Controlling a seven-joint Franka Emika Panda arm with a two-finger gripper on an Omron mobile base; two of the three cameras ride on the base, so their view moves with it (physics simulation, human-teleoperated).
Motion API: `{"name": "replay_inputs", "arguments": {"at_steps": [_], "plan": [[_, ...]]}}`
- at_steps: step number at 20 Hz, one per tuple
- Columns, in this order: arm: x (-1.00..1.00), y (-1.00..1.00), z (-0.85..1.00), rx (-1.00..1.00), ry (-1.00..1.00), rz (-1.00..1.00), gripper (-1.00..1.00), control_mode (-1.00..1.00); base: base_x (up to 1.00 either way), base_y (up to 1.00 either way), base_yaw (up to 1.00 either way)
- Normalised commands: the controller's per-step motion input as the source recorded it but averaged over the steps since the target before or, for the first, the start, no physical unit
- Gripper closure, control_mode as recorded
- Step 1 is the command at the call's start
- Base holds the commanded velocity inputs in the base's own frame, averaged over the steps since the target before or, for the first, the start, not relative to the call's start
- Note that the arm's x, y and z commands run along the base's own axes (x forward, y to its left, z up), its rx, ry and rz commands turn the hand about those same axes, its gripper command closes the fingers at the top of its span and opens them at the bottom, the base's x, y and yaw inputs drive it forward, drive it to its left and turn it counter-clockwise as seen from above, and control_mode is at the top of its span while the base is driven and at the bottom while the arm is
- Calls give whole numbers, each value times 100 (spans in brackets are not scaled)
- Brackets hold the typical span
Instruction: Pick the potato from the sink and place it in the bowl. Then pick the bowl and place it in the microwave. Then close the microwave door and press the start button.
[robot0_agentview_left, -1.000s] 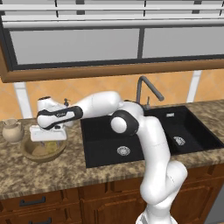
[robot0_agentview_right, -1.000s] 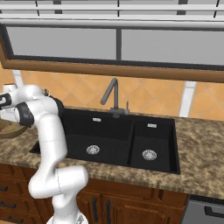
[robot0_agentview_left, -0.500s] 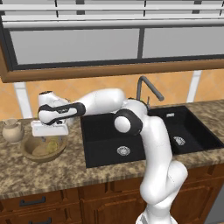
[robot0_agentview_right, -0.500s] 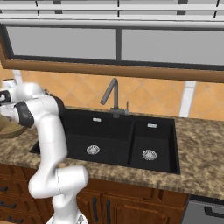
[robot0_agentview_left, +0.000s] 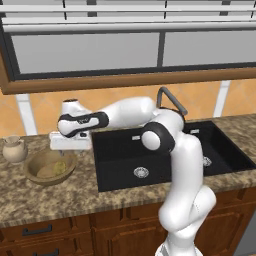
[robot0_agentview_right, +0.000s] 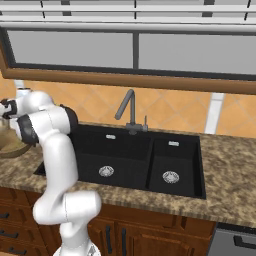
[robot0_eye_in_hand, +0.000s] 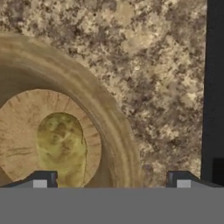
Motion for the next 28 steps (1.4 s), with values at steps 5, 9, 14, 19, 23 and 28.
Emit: {"name": "replay_inputs", "arguments": {"at_steps": [5,9,14,19,23,28], "plan": [[0,-21,-4,18,-15,11,-100,-100,0,0,0],[3,0,-17,7,0,5,-100,-100,0,0,0],[12,4,-14,4,0,3,-100,-100,0,0,0],[17,13,-3,0,0,0,-100,-100,0,0,0],[15,29,-19,0,0,0,-100,-100,0,0,0],[8,32,-27,1,0,0,100,-100,0,0,0]]}}
